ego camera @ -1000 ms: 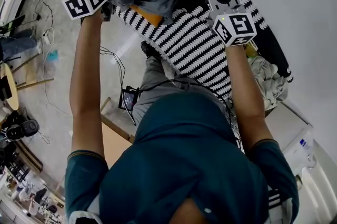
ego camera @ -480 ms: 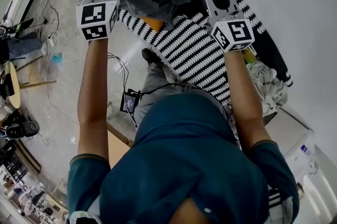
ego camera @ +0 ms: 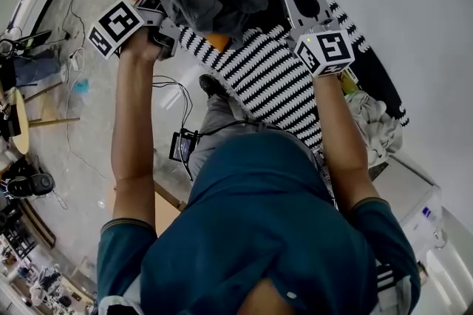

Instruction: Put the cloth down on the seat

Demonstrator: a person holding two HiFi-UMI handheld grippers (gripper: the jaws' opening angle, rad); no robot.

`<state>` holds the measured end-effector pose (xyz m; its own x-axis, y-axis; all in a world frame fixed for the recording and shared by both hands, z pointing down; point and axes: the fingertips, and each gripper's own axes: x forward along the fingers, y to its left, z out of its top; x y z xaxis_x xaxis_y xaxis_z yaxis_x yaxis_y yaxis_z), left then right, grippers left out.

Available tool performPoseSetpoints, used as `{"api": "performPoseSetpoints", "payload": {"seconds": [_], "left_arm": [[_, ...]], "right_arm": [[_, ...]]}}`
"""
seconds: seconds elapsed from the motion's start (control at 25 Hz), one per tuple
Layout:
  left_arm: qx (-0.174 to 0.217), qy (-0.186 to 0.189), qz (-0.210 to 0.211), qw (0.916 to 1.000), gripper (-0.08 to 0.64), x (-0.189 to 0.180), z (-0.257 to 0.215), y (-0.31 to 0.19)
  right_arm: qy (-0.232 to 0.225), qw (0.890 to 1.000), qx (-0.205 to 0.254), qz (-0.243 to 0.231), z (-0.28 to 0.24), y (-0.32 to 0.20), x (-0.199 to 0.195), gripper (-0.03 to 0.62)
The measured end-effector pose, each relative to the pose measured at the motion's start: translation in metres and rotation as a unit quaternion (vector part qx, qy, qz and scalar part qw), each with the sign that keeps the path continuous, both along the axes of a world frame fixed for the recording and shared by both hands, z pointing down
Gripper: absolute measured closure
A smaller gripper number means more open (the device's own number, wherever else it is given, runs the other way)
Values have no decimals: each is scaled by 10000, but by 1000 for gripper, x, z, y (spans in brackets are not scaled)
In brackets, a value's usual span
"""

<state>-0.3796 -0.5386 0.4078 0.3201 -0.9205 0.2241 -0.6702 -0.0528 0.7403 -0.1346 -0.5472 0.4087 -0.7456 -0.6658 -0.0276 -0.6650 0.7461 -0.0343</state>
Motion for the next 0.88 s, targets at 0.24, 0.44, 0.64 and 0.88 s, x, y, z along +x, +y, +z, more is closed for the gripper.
{"api": "performPoseSetpoints", "payload": {"seconds": [0.24,0.44,0.64,0.88], "left_arm": [[330,613,217,9973,192,13,-29,3],[636,145,110,9978,192,4,-54,5],[882,134,99,9960,192,2,-67,11],[1477,-149,62,9889,291,5,-91,25]], "right_arm": [[5,10000,-8,30,0,-2,1,566],[-7,10000,52,10,-5,2,0,566],[-9,9999,105,9,-10,3,-2,571],[20,9998,208,-55,-19,9,-1,577]]}}
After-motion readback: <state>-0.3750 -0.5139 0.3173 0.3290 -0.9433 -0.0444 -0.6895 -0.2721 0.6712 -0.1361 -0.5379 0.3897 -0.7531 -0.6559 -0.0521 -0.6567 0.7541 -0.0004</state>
